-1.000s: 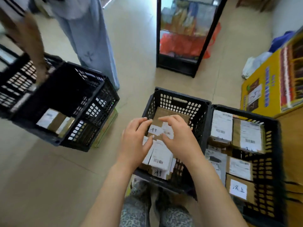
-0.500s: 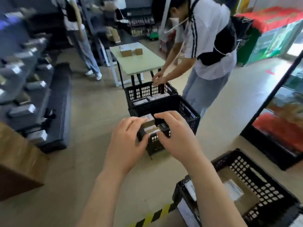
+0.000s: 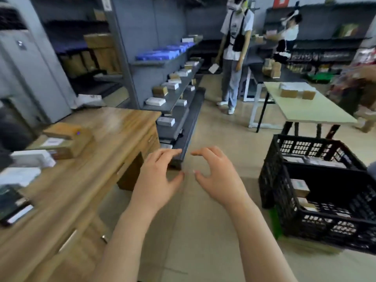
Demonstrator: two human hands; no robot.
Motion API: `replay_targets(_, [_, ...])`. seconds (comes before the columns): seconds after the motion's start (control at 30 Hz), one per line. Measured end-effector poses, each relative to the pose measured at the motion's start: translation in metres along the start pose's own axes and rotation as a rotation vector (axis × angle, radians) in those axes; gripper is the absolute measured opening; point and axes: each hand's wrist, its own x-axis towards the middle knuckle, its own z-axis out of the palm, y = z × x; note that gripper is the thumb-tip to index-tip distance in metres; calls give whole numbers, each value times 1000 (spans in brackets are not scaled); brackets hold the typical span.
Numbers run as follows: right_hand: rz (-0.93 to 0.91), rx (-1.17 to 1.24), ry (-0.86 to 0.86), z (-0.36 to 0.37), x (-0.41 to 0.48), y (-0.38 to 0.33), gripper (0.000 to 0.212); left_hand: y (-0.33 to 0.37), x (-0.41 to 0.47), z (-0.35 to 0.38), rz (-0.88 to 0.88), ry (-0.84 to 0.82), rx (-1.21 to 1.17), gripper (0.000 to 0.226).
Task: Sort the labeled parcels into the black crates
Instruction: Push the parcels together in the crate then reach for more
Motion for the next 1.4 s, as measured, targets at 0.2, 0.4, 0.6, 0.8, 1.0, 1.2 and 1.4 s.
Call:
replay_targets(0.2, [-124, 70, -110, 90, 56, -62, 45, -90, -9, -69, -179, 89, 16, 48])
replay_targets(0.4, [-226, 118, -243, 151, 115, -87, 45, -150, 1, -96, -326, 194, 79, 47])
replay_targets(0.6, [-349, 131, -342, 203, 198, -86, 46, -210, 43, -96, -442, 289, 107, 46])
replay_targets(0.8, [-465, 135, -441, 242, 296, -70, 47, -257, 107, -81, -537, 372, 134, 47])
replay_targets(1.0, [-527, 133, -519, 284, 371, -56, 48, -303, 149, -70, -657, 412, 200, 47])
replay_targets(1.2, [-567, 173, -594, 342, 430, -60, 50, -364, 182, -78, -752, 432, 230, 50])
replay_targets(1.4, [-579, 228, -638, 414, 505, -83, 52, -450, 223, -100, -797, 445, 268, 49])
